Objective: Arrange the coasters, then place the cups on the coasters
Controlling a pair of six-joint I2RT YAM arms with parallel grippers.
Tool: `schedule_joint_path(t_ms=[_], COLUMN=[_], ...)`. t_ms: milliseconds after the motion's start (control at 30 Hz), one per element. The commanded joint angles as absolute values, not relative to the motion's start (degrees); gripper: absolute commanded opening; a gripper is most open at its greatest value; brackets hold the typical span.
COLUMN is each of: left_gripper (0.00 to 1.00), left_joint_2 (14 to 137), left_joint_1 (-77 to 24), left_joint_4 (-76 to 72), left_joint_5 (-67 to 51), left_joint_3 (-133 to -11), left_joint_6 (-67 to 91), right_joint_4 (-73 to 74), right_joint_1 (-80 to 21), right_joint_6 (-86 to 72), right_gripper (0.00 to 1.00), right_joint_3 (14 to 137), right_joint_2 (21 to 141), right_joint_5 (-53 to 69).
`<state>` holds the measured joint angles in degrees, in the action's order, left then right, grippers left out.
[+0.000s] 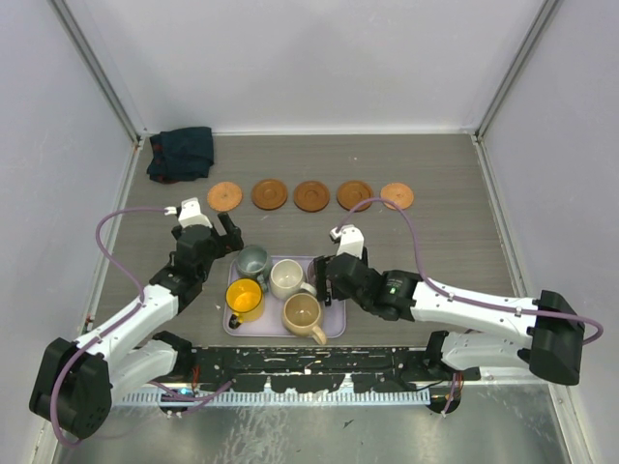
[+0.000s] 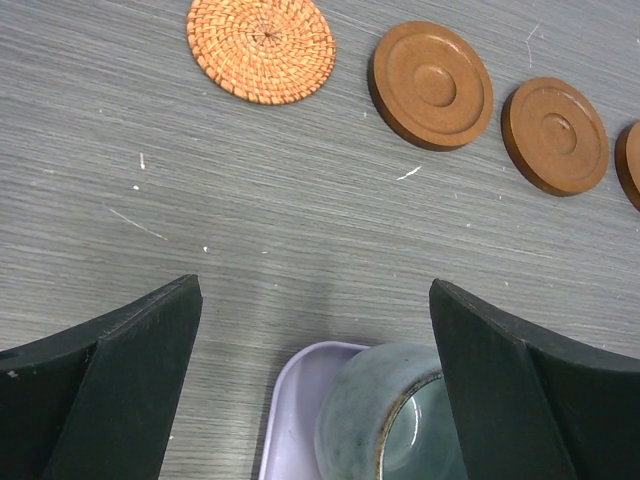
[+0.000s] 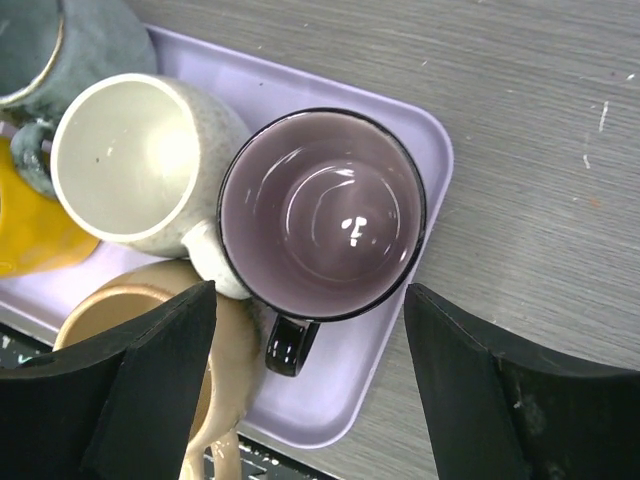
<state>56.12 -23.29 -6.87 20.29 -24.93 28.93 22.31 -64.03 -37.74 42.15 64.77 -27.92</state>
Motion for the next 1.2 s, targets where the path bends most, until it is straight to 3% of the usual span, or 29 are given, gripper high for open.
schedule_joint_path(t_ms=[0, 567, 1167], left_gripper=[0.98, 0.98, 0.98], left_joint_2=[55.97, 57.05, 57.79], left_joint_1=[-23.55, -23.64, -23.64], left_joint_4=[-7.91, -8.48, -8.43], left_joint_5=[21.92, 21.38, 21.85], left_joint_3=[-24.97, -25.14, -25.2], left_joint_6=[28.17, 27.87, 27.42], right_joint_4=[20.43, 21.89, 20.53], right_joint_1=[-64.85, -65.3, -65.3], right_joint_6=[-38.71, -41.98, -40.68], right_gripper=[0.8, 0.77, 0.66], right_joint_3=[41.67, 39.12, 42.11], right_joint_2=[64.87, 67.8, 75.75], right_joint_5=[-25.05, -27.01, -28.31])
